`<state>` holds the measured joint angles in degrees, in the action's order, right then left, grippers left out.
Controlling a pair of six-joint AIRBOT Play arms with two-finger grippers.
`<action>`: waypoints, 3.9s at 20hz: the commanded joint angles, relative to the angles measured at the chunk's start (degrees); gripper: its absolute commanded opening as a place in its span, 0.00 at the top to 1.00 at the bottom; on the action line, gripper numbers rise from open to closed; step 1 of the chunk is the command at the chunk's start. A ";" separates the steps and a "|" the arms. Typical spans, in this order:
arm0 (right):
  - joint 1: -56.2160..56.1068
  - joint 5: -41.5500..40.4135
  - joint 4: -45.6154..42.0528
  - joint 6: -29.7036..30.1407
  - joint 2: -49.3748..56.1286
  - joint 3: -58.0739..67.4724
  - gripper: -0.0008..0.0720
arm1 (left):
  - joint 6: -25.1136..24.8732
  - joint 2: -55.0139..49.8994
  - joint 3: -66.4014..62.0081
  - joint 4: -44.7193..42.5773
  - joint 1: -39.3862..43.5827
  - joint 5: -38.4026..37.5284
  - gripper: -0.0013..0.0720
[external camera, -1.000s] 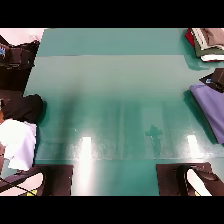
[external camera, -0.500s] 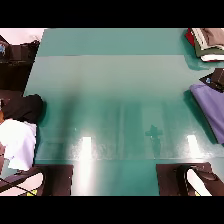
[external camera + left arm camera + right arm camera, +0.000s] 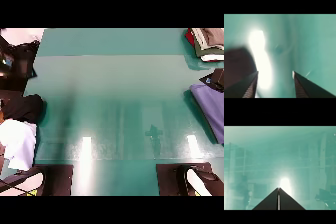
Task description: Fold the shirts.
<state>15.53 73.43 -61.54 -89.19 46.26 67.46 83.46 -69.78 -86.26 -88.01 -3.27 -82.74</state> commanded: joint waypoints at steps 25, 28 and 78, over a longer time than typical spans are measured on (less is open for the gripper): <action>-0.07 -0.07 0.59 0.33 -0.13 0.00 0.95 | -3.67 6.62 6.71 21.66 -6.54 14.45 0.95; -0.07 -0.55 0.57 0.33 -0.11 0.00 0.95 | -7.41 7.19 -5.27 32.44 0.46 3.28 0.95; -1.29 6.21 2.56 0.35 -0.20 -15.19 0.10 | -14.82 -10.49 34.82 46.12 19.06 18.49 0.95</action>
<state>15.11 77.28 -60.69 -88.86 46.06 58.41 68.64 -80.40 -49.39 -40.34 15.27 -62.98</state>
